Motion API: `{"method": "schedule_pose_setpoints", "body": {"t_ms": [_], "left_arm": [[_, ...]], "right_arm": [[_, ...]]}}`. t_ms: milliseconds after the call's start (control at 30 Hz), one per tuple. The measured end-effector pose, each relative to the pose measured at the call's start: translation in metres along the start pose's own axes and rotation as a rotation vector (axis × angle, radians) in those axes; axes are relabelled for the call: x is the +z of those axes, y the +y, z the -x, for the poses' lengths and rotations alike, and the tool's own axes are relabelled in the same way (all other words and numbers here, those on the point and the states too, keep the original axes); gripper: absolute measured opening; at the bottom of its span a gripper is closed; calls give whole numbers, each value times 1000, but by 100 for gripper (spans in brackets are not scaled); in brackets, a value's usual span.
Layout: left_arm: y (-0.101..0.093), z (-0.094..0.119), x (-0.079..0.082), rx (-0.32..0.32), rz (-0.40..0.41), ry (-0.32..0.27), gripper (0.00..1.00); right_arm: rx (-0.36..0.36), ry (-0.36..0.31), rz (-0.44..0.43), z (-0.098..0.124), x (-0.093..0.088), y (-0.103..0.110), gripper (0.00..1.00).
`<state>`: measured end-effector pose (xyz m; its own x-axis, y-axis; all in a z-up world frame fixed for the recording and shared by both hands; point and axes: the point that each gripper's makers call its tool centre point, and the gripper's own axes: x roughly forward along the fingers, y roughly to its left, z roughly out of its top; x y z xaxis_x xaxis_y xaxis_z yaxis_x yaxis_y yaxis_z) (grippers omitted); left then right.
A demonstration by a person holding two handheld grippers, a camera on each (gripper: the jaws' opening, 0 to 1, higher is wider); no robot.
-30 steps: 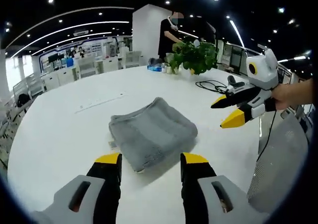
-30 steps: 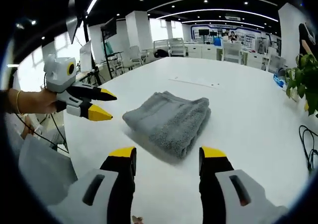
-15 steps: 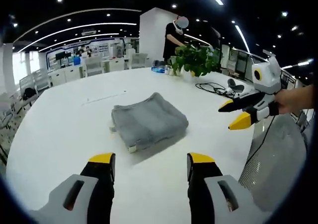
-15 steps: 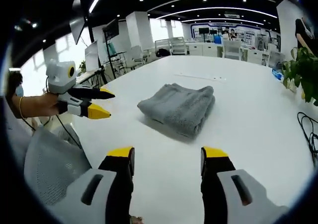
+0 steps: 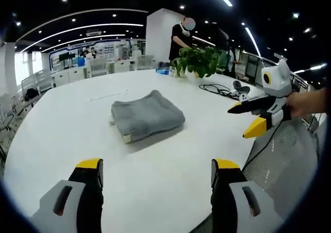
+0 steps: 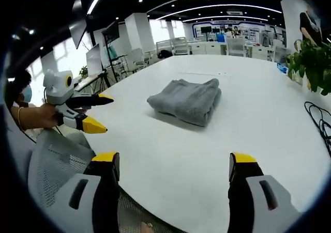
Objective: Fold the towel on the table until its edges align and the towel forms a compact rectangular stack.
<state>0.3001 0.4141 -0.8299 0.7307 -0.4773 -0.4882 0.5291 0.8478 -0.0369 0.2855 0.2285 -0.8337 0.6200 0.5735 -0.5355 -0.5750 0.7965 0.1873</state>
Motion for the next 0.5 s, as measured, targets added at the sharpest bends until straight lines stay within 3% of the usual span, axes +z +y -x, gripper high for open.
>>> {"method": "schedule_pose_setpoints", "body": {"t_ms": [300, 500], "left_arm": [[-14, 6, 6, -21, -24, -17, 90], [-7, 6, 3, -2, 13, -17, 90]], "right_arm": [[-14, 15, -35, 6, -6, 0, 89], [-14, 39, -35, 8, -13, 3, 90]]}}
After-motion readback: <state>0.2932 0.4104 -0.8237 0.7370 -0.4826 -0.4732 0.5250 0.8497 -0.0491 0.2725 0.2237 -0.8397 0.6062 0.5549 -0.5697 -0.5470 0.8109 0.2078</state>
